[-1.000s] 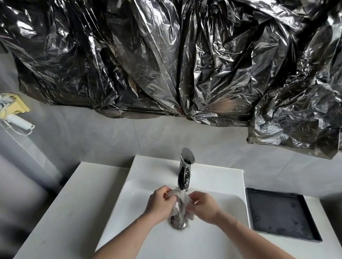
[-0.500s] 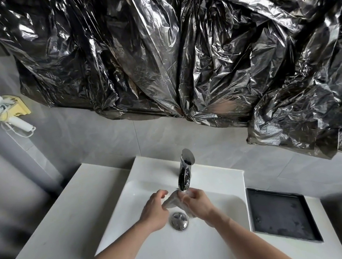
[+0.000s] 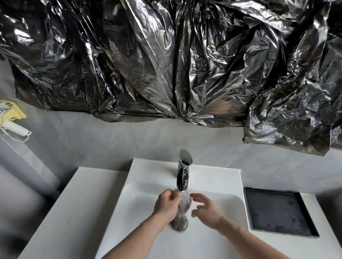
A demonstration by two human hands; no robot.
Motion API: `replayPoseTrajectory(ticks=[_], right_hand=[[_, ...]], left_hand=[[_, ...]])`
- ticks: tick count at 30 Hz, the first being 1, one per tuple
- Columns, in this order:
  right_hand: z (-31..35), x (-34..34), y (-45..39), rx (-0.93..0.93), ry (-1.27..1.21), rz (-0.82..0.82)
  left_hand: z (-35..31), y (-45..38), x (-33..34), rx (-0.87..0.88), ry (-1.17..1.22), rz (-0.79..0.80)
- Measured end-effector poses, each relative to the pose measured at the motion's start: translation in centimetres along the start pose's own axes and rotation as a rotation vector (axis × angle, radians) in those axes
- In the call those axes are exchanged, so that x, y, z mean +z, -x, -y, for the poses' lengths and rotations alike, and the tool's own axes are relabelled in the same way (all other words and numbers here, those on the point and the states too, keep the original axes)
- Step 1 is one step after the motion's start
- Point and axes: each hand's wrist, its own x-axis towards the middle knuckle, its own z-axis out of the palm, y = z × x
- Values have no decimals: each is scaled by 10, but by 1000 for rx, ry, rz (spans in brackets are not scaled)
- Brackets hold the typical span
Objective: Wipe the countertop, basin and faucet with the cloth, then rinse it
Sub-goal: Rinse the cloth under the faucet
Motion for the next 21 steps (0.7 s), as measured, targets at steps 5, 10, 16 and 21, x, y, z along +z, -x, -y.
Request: replayPoseTrajectory(ticks=[5,10,16,21], right_hand=[[-7,15,-3,-55,73,38],[0,18,-8,-32,54,-41],[11,10,-8,-111,53,-173],[11,7,-14,-175,52,-27]], left_hand=[[-8,7,5,-35,131,54],[5,-4,-8,34,-153,-7],[12,3,-19,56,-393,-61],[10,7,-11,187,-269,140]])
